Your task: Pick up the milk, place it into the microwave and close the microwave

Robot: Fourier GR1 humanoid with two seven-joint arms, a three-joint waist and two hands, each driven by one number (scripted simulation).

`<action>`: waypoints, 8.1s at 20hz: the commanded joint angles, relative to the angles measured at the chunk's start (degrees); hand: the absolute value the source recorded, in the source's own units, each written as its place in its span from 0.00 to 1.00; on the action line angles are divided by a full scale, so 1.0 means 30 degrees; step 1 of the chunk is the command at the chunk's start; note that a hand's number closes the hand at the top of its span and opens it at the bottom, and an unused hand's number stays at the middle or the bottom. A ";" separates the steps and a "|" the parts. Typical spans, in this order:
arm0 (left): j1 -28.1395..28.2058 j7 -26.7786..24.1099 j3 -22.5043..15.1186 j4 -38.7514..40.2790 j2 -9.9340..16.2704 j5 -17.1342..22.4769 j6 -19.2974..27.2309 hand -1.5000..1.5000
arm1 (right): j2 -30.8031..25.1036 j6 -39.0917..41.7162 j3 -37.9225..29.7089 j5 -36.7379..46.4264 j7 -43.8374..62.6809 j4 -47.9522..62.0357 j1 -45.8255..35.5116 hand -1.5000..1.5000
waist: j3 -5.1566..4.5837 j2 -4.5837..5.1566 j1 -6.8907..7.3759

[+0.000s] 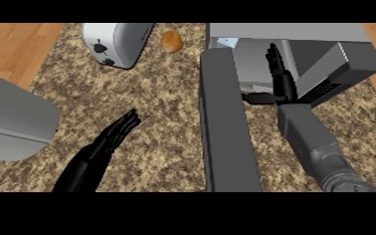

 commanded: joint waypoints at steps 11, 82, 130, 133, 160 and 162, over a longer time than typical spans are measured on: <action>-0.2519 -0.1612 -0.2002 0.5386 -0.0512 -0.2913 0.0451 1.00 | 0.0214 0.3061 0.1546 -0.0230 -0.0902 -0.4501 0.5167 0.00 | -0.0088 -0.0572 -0.1231; -2.1559 -0.6523 -0.9571 2.1227 -0.0534 1.5292 1.7149 1.00 | -0.4693 1.3203 0.3921 -1.2529 1.2142 -3.1017 1.5273 0.00 | -0.0190 0.1178 -0.6955; -2.2107 -1.0982 -1.0882 2.3059 -0.0534 1.9243 1.6648 1.00 | -0.7751 1.4169 0.3345 -1.8070 1.5402 -3.1919 1.3852 0.00 | -0.0098 0.1539 -0.7563; -2.2033 -1.1170 -1.0970 2.3324 -0.0534 1.9371 1.6624 1.00 | -0.7838 1.4256 0.3373 -1.8315 1.5449 -3.2094 1.3768 0.00 | -0.0094 0.1532 -0.7513; -2.1895 -1.0380 -1.2894 2.5684 -0.0535 2.0423 1.8726 1.00 | -0.9583 1.5447 0.3178 -2.1380 1.6341 -3.2443 1.3592 0.00 | -0.0053 0.1164 -0.6606; -2.1706 -1.0284 -1.2811 2.5947 -0.0535 2.0706 1.9094 1.00 | -0.9665 1.5390 0.3105 -2.1581 1.6407 -3.2642 1.3862 0.00 | -0.0068 0.1084 -0.6369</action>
